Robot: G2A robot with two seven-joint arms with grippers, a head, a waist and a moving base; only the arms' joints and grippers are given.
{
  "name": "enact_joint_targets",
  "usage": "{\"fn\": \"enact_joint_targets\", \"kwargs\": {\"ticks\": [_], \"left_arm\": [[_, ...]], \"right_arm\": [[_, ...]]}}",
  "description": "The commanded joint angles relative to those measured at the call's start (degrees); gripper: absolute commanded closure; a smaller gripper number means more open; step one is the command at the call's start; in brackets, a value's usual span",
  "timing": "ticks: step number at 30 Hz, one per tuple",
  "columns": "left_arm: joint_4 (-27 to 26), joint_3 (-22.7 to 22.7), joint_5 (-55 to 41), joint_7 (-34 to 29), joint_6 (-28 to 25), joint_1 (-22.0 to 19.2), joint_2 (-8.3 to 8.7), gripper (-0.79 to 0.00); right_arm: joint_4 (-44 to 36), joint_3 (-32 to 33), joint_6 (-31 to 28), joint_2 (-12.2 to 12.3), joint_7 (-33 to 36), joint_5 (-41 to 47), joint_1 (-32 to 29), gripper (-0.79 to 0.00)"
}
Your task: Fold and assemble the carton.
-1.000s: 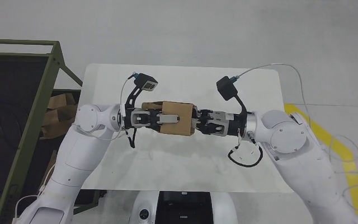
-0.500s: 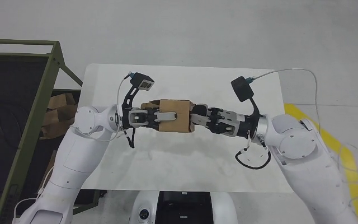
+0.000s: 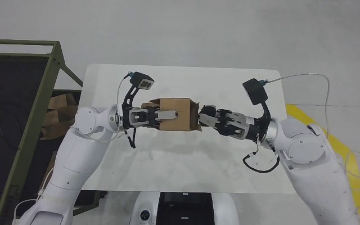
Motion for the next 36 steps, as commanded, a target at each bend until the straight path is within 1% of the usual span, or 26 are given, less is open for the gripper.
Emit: {"fn": "enact_joint_targets", "kwargs": {"ticks": [1,5,11,12,14,20,29,36], "left_arm": [[0.01,0.02,0.03,0.01,0.02,-0.04,-0.01,0.000],[-0.01,-0.14,0.07,0.05,-0.08,0.00,0.00,0.000],[-0.12,-0.58,-0.22,-0.03,-0.10,0.11,0.03,0.000],[-0.11,-0.59,-0.24,-0.05,-0.06,0.08,0.03,0.000],[-0.12,-0.54,-0.21,-0.13,0.06,-0.03,0.02,0.000],[0.16,0.03,-0.13,-0.28,0.29,-0.41,-0.07,0.000],[0.57,0.42,-0.01,-0.75,0.54,-0.55,-0.11,0.000],[0.77,0.46,-0.16,-1.28,0.77,-0.69,-0.12,0.000]], "right_arm": [[0.09,0.20,-0.22,-0.01,-0.54,0.15,0.16,-0.043],[0.76,1.64,0.11,0.18,-0.89,0.16,-0.33,-0.077],[1.69,3.75,1.57,0.59,-0.77,-1.13,-2.45,-0.095],[1.67,3.61,1.75,0.61,-0.51,-0.97,-2.75,-0.108],[1.81,3.11,1.87,0.65,0.57,-0.49,-2.90,-0.123],[1.57,0.65,1.99,0.45,1.73,-0.66,-1.43,-0.114],[3.11,-4.26,2.85,-0.35,1.30,-1.46,3.16,-0.089],[4.46,-6.56,3.28,-0.80,1.16,-1.62,5.47,-0.092]]}}
